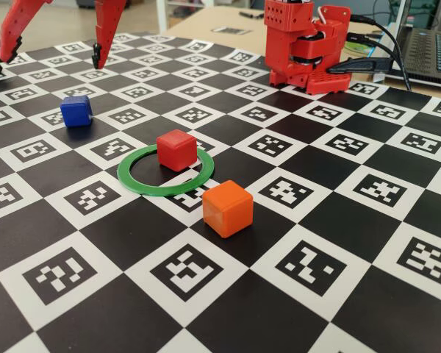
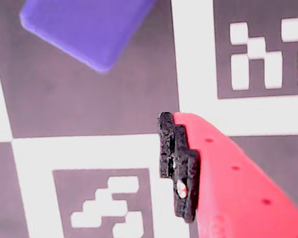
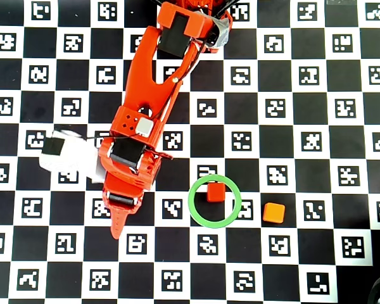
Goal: Grab the red cube then put it in the green circle then put the blue cube on top and finally the orange cube on top
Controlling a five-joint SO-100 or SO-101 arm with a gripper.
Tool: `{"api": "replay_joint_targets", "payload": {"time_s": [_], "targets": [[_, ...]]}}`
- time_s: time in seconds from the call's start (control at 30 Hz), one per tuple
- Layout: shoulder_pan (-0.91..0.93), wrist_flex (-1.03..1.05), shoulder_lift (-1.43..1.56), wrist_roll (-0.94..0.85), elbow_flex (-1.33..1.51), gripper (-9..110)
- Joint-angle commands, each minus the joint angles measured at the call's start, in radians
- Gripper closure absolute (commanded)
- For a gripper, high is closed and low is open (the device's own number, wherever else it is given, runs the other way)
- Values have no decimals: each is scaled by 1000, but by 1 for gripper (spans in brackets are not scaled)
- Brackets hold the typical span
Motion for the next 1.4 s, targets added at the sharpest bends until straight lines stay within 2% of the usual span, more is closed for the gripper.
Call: {"api": "replay_joint_targets", "payload": {"time_s": [0.0, 0.2, 0.5, 1.07, 1.37], "targets": [[25, -11, 26, -61, -23, 49], [31, -32, -14, -92, 25, 49], [32, -158, -54, -40, 106, 49], [26, -222, -75, 351, 114, 50], [15, -221, -77, 434, 117, 52]]}}
